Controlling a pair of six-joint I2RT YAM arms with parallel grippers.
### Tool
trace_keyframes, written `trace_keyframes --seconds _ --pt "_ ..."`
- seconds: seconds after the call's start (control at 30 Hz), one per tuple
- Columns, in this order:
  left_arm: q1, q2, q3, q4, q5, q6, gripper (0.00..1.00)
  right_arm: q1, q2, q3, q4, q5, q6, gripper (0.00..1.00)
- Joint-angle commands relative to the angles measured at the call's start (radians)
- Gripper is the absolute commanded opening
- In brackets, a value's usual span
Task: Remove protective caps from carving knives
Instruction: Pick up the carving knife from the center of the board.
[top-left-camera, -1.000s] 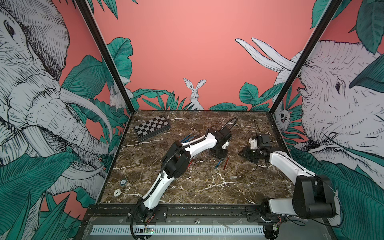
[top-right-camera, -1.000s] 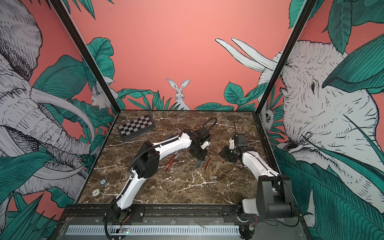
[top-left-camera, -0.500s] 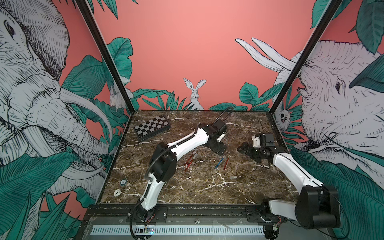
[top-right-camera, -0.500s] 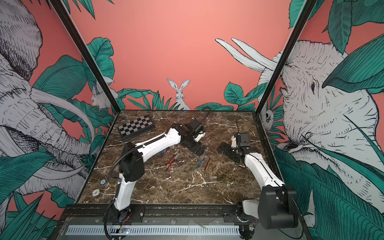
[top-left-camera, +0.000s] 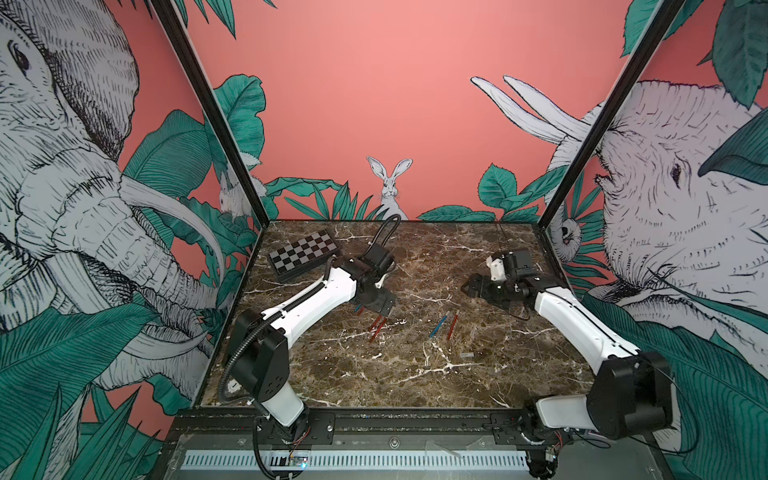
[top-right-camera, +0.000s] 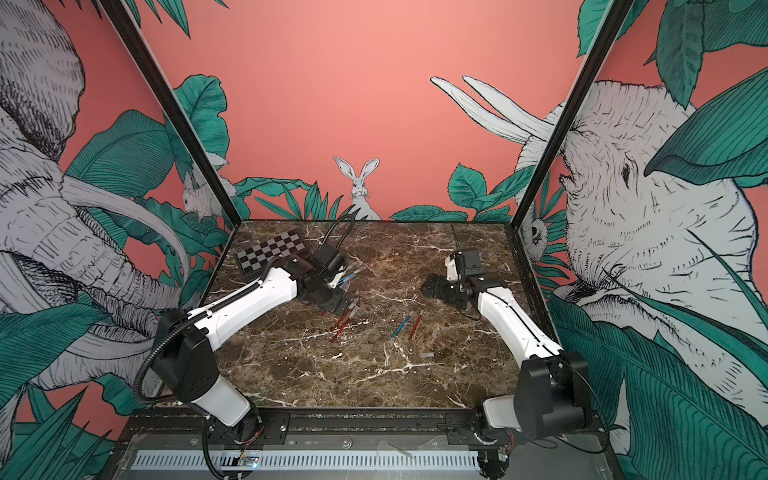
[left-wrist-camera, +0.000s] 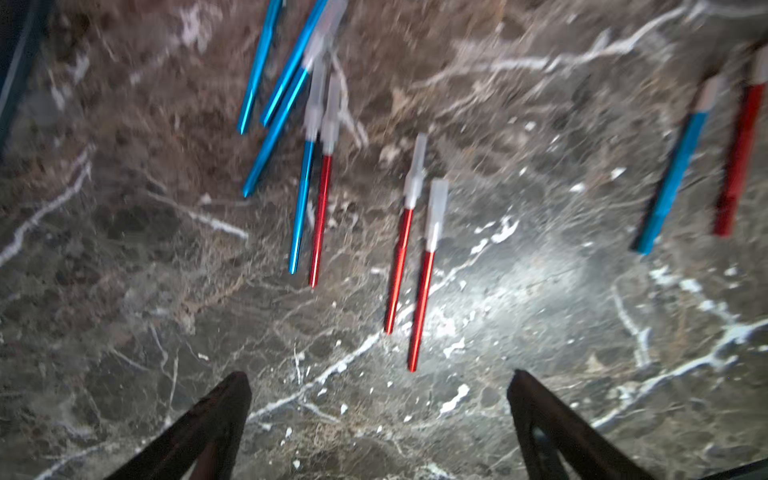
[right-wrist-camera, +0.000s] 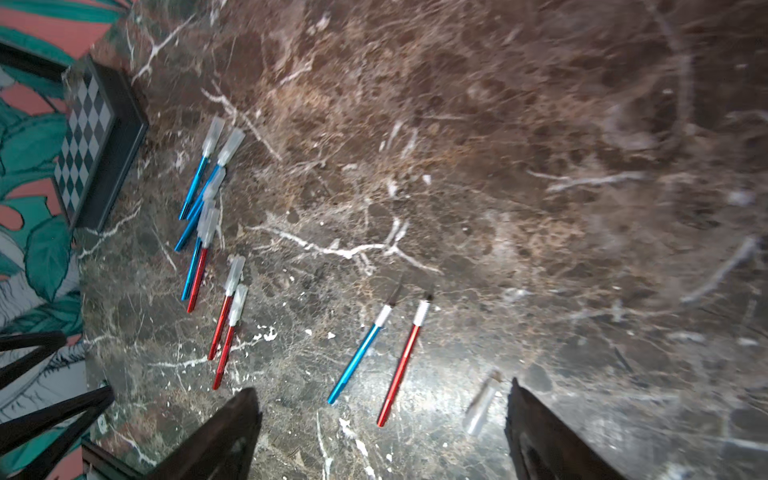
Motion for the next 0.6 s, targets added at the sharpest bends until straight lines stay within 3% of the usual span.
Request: trace_keyframes --seconds 0.0,0.17,0.23,0.37,0.57 --pt "0.003 -0.065 -0.075 0.002 0.034 -0.024 0.98 0.048 0.042 0.027 0.013 0.015 0.008 0.89" --pt "-0.001 -0.067 -0.189 0.072 0.104 -0.062 0.92 0.107 0.087 0.029 0.058 0.034 0.04 0.84" --pt "-0.004 -0.064 -0.218 0.104 0.121 -0.07 0.83 0.116 0.094 0.025 0.074 0.032 0.047 0.81" --pt "-0.029 -0.034 -0.232 0.144 0.13 -0.07 0.75 0.119 0.1 0.004 0.105 0.027 0.06 0.74" --pt "-0.079 0.038 -0.193 0.169 0.125 -0.051 0.74 0.12 0.098 -0.025 0.132 0.035 0.069 0.65"
